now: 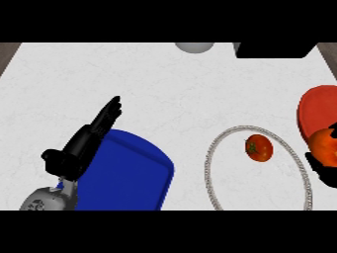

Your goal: Pick the squash from the placemat and place it in the bowl

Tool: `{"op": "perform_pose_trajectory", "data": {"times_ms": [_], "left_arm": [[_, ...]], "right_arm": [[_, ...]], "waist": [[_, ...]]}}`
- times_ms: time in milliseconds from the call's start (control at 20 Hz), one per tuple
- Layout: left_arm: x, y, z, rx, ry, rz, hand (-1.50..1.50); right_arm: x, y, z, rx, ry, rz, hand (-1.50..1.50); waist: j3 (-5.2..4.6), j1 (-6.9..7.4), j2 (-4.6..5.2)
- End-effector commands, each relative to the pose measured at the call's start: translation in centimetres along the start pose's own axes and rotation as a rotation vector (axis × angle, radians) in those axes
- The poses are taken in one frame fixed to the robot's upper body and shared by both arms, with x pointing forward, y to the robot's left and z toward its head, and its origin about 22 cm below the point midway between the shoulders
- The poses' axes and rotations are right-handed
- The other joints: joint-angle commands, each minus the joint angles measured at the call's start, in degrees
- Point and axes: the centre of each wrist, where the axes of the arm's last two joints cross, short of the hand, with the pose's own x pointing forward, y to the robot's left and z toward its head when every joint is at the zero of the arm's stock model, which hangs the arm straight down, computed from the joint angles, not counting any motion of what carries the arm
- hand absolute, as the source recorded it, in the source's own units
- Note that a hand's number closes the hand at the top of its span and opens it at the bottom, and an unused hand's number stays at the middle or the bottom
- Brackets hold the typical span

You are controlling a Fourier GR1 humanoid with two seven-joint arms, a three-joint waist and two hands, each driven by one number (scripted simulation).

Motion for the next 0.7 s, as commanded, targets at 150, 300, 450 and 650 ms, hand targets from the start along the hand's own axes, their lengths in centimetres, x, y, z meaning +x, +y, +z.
{"op": "perform_pose_trajectory", "data": {"times_ms": [150, 300, 450, 650], "left_arm": [[-0.6, -1.5, 0.6, -0.008, -0.011, 0.000, 0.00], [0.7, 0.3, 0.4, -0.017, 0.009, 0.000, 0.00], [-1.3, 1.0, -0.4, -0.010, 0.004, 0.014, 0.00], [0.7, 0.9, -0.6, -0.023, -0.010, 0.013, 0.00]], "right_arm": [[-5.1, -0.9, -4.4, -0.111, 0.080, 0.138, 1.50], [-9.1, -0.8, -4.6, -0.182, 0.083, 0.199, 1.50], [-10.9, -2.3, -7.3, -0.205, 0.087, 0.206, 1.50], [-12.5, 0.9, -8.2, 0.036, 0.181, 0.247, 1.50]], "waist": [[0.04, 0.78, 0.18], [0.09, 0.86, 0.23], [0.04, 0.80, 0.36], [0.04, 1.59, 0.51]]}}
